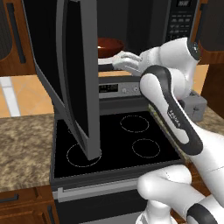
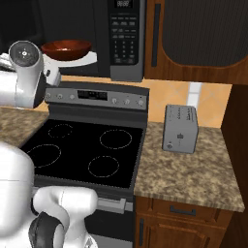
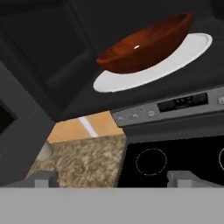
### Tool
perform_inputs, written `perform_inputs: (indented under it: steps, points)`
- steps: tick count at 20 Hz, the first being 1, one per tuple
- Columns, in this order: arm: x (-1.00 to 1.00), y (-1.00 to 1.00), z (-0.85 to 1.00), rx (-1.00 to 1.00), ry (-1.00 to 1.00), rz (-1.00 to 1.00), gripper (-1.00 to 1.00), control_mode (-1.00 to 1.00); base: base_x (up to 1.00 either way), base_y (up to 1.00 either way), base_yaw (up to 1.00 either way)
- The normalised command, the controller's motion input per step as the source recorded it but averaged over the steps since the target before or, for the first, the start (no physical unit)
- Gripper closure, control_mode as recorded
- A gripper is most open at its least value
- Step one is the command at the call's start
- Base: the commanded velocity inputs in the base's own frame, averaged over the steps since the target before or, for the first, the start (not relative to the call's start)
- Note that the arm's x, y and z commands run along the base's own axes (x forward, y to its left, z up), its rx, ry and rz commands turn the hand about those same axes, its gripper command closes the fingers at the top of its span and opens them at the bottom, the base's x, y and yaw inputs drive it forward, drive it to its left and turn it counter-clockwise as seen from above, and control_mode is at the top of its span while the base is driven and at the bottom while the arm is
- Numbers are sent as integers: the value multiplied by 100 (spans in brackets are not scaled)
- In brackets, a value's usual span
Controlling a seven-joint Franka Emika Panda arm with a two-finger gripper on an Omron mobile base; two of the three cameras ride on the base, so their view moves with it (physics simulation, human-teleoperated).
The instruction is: Open the microwave, place the bowl with waffle inside the microwave, then close the microwave door and turn it on.
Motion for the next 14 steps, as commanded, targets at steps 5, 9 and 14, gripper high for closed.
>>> perform_inputs:
  steps: [5,9,14]
  points:
    - [-35,0,-6,-95,-11,64,-100,-100,0,0,0]
    - [-32,0,-16,-91,-23,61,-100,-100,0,0,0]
    - [-45,-15,-31,-72,-21,55,-100,-100,0,0,0]
